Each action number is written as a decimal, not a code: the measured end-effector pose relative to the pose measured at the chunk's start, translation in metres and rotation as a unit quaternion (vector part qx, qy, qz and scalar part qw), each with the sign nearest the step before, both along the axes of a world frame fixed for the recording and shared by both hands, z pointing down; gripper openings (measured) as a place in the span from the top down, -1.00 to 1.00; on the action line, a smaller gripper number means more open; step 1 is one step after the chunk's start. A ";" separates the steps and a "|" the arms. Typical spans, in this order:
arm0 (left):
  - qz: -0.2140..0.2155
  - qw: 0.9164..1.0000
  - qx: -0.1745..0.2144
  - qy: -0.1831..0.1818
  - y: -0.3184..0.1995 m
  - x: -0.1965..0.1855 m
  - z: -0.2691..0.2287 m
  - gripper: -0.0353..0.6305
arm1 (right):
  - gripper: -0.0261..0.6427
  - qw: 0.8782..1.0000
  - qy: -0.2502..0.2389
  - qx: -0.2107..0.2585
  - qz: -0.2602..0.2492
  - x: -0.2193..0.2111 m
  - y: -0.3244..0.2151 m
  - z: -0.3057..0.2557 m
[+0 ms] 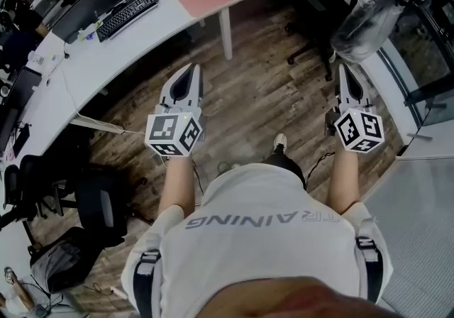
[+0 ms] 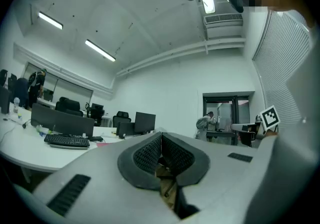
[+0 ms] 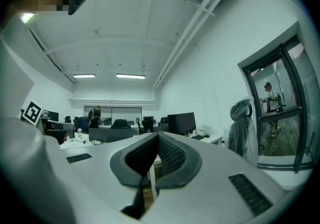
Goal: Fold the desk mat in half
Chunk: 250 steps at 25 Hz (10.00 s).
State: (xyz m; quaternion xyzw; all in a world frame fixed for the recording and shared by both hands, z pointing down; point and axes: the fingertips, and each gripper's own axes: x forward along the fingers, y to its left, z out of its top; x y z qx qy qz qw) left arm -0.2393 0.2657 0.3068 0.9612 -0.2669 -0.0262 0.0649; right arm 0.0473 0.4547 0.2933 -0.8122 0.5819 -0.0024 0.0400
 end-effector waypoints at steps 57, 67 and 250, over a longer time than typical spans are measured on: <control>-0.103 0.993 -0.025 -0.043 -0.208 0.250 0.010 0.80 | 0.85 0.990 -0.043 -0.029 -0.132 0.273 -0.271 0.041; -0.089 0.994 -0.039 -0.046 -0.313 0.232 0.017 0.80 | 0.85 0.992 -0.039 -0.031 -0.113 0.248 -0.368 0.039; -0.333 0.928 -0.166 -0.026 -0.545 0.058 0.131 0.80 | 0.75 0.790 -0.068 -0.311 -0.524 -0.063 -0.758 0.276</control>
